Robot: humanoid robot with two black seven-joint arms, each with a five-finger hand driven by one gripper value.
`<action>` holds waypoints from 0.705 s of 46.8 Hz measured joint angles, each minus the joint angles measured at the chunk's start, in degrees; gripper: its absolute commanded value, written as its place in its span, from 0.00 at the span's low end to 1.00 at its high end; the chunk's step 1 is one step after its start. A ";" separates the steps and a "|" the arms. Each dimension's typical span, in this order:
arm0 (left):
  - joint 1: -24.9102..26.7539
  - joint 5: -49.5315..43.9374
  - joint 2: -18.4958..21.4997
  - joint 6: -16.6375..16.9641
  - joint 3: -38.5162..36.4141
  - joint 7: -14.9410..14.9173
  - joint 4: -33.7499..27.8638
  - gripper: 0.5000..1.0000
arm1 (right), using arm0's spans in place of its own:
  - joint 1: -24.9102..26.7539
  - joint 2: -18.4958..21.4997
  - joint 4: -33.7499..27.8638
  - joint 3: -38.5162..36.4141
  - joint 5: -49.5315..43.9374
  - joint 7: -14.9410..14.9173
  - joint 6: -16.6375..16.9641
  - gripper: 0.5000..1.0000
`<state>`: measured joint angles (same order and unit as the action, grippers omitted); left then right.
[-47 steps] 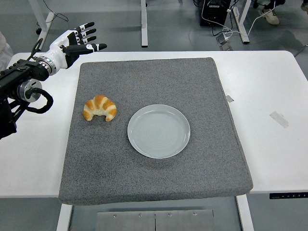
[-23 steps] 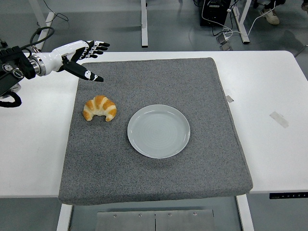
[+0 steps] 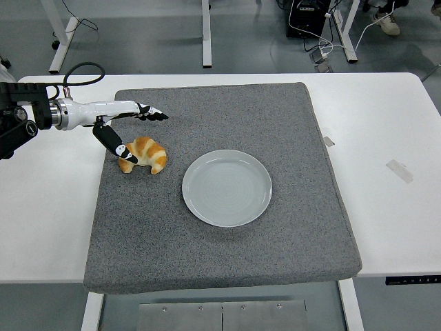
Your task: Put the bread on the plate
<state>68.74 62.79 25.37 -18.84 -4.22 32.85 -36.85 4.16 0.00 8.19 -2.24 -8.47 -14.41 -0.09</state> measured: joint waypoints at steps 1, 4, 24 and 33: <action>-0.04 0.21 -0.03 0.44 -0.05 0.00 0.00 0.90 | 0.01 0.00 0.00 0.00 0.00 0.00 0.00 1.00; -0.05 0.68 -0.18 1.52 -0.09 -0.01 0.00 0.89 | 0.01 0.00 -0.01 0.01 0.00 0.00 0.00 1.00; 0.11 1.63 -1.57 6.85 -5.45 -0.13 0.11 0.84 | 0.03 0.00 -0.02 0.00 0.02 0.00 0.00 1.00; -0.43 1.79 -3.12 7.88 -5.76 -0.22 0.39 0.80 | 0.02 0.00 -0.02 0.02 -0.01 0.00 0.00 1.00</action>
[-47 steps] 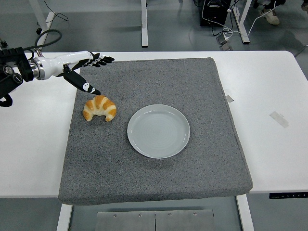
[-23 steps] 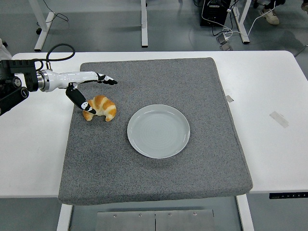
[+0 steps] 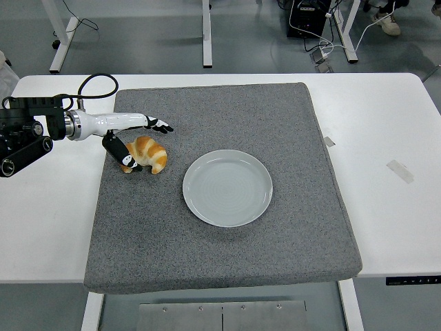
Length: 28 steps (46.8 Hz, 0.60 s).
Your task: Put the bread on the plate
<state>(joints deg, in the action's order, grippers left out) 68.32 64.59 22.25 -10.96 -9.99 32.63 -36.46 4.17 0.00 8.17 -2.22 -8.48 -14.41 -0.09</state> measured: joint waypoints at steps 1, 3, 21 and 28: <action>0.00 0.01 -0.07 0.11 -0.20 -0.01 0.03 0.80 | -0.03 0.00 0.00 0.00 0.00 0.00 0.00 1.00; -0.01 0.01 -0.23 0.33 -0.68 -0.02 0.06 0.77 | -0.04 0.00 0.00 0.00 -0.01 0.00 0.00 1.00; 0.18 1.13 -0.36 1.24 -1.89 -0.02 0.15 0.43 | -0.01 0.00 0.00 -0.03 0.01 0.00 0.00 1.00; 0.07 2.69 -0.36 3.30 -2.62 0.11 0.16 0.24 | -0.02 0.00 0.02 -0.03 0.02 0.00 0.00 1.00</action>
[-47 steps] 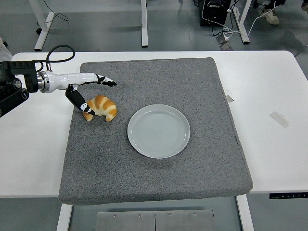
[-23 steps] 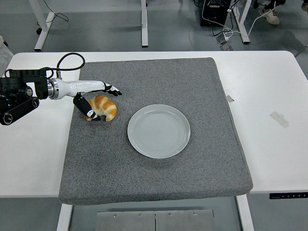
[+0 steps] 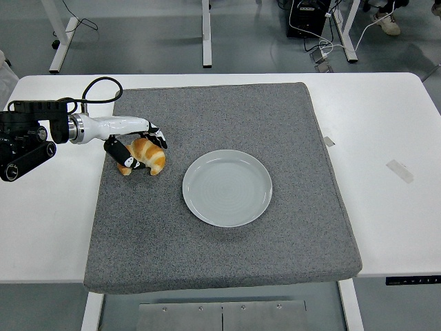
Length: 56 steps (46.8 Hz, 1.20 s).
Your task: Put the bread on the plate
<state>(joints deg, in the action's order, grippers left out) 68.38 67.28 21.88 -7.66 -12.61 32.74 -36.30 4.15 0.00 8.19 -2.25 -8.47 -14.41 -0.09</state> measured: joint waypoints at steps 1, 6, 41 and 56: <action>0.00 0.12 0.00 0.14 -0.16 0.01 0.00 0.22 | -0.01 0.00 0.00 0.00 0.00 0.00 0.00 1.00; 0.00 0.36 -0.01 0.81 -0.53 0.09 0.00 0.12 | 0.00 0.00 0.00 0.01 0.00 0.00 0.00 1.00; 5.79 -3.27 0.20 0.95 0.39 0.98 -0.46 0.07 | -0.02 0.00 -0.01 0.02 0.02 0.00 0.00 1.00; 13.00 -7.29 1.97 -1.96 0.38 1.38 -1.59 0.07 | 0.04 0.00 -0.02 0.02 0.02 0.00 0.00 1.00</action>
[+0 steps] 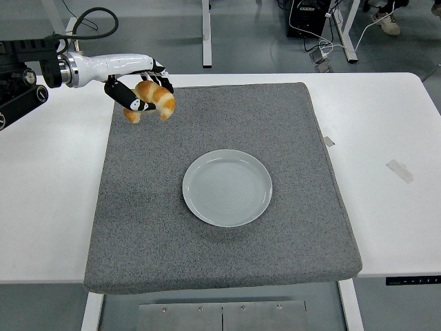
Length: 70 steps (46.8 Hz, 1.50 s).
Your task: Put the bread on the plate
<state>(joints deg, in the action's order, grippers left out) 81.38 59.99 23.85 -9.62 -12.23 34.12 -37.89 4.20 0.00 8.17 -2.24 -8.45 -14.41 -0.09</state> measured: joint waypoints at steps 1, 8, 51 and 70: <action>0.35 -0.08 0.08 -0.25 0.00 0.04 -0.09 0.07 | 0.00 0.00 0.00 0.01 0.00 0.00 0.00 1.00; 1.84 -0.14 0.06 -1.32 -0.06 0.85 -0.48 0.07 | -0.04 0.00 0.00 -0.02 0.00 0.00 0.00 1.00; 3.57 0.02 -12.08 1.35 -0.59 0.88 -3.51 0.07 | 0.01 0.00 0.01 -0.03 -0.04 0.00 0.00 1.00; 3.40 0.83 -11.82 0.83 -3.46 0.88 -6.02 0.07 | -0.04 0.00 0.01 -0.02 -0.02 0.00 0.00 1.00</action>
<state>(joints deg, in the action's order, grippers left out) 84.79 60.83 12.03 -8.79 -15.69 35.00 -43.91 4.15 0.00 8.17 -2.25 -8.47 -14.41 -0.09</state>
